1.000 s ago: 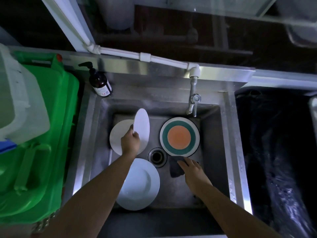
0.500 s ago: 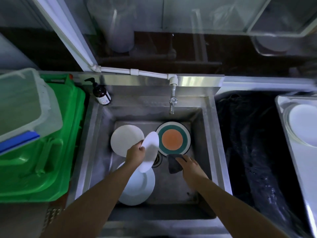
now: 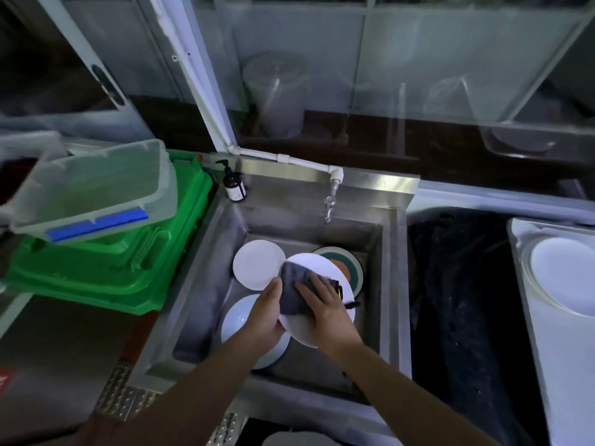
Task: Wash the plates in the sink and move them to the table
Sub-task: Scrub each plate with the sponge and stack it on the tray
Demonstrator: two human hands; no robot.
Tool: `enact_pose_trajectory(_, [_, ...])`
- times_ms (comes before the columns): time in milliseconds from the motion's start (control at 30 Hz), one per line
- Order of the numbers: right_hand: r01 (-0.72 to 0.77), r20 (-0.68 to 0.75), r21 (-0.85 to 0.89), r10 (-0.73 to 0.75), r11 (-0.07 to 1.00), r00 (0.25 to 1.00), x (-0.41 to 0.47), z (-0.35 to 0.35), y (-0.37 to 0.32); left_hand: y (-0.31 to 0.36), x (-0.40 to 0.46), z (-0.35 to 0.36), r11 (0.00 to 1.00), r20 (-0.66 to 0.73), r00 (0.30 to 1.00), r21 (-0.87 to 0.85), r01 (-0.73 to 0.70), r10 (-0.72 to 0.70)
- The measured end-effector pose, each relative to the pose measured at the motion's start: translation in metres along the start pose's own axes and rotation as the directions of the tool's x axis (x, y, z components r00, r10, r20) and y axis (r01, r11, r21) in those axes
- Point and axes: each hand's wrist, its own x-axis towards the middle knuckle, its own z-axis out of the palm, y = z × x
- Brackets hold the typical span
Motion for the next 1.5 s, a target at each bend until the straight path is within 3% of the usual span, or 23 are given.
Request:
enact_pose_trajectory(100, [0.059,-0.035,-0.026,-0.060,0.998,0.998,-0.006,-0.003,-0.006,0.002,-0.016,0.000,0.994,0.124,0.990,-0.077,0.075,-0.065])
enact_pose_trajectory(267, [0.203,-0.129,-0.071,-0.211,0.977,0.969,-0.025,0.004,-0.019,0.011,-0.026,-0.004,1.000,0.065,0.998,-0.024,-0.011,0.013])
enact_pose_trajectory(500, [0.310,-0.222,-0.366,-0.406,0.878,0.887,0.004,-0.007,-0.049,0.037,-0.045,-0.023,1.000,0.187,0.982,-0.008,-0.023,0.024])
enact_pose_trajectory(700, [0.021,-0.362,-0.275,-0.124,0.961,0.924,0.031,-0.023,-0.056,0.056,-0.050,-0.043,0.990,0.255,0.962,0.074,-0.123,0.100])
enact_pose_trajectory(767, [0.071,-0.375,-0.243,-0.161,0.968,0.913,0.026,-0.006,-0.072,0.058,-0.051,-0.046,0.990,0.275,0.955,0.058,-0.132,0.112])
enact_pose_trajectory(933, [0.233,-0.253,-0.332,-0.324,0.914,0.912,0.017,0.018,-0.088,0.063,-0.046,-0.058,0.994,0.257,0.961,0.003,-0.109,0.105])
enact_pose_trajectory(1000, [0.109,-0.294,-0.337,-0.215,0.935,0.931,0.028,0.001,-0.075,0.068,-0.049,-0.061,0.995,0.260,0.962,0.036,-0.095,0.083])
enact_pose_trajectory(1100, [-0.131,-0.381,-0.148,0.066,0.980,0.922,0.038,-0.012,-0.082,0.073,-0.053,-0.061,0.990,0.271,0.957,0.065,-0.126,0.104])
enact_pose_trajectory(1133, [-0.114,-0.400,-0.122,0.057,0.986,0.915,0.037,-0.006,-0.093,0.075,-0.055,-0.059,0.987,0.272,0.955,0.075,-0.143,0.118])
enact_pose_trajectory(1267, [0.170,-0.313,-0.219,-0.234,0.961,0.921,0.027,0.016,-0.114,0.080,-0.056,-0.055,0.980,0.247,0.954,0.053,-0.191,0.172])
enact_pose_trajectory(1333, [0.180,-0.316,-0.290,-0.271,0.940,0.909,0.033,0.003,-0.096,0.080,-0.052,-0.058,0.981,0.240,0.956,0.053,-0.186,0.168])
enact_pose_trajectory(1433, [-0.096,-0.436,-0.150,0.021,0.984,0.900,0.043,-0.017,-0.078,0.080,-0.052,-0.059,0.974,0.233,0.959,0.116,-0.195,0.164])
enact_pose_trajectory(1500, [-0.126,-0.456,-0.059,0.086,0.990,0.886,0.043,-0.011,-0.093,0.082,-0.056,-0.052,0.970,0.239,0.956,0.127,-0.206,0.172])
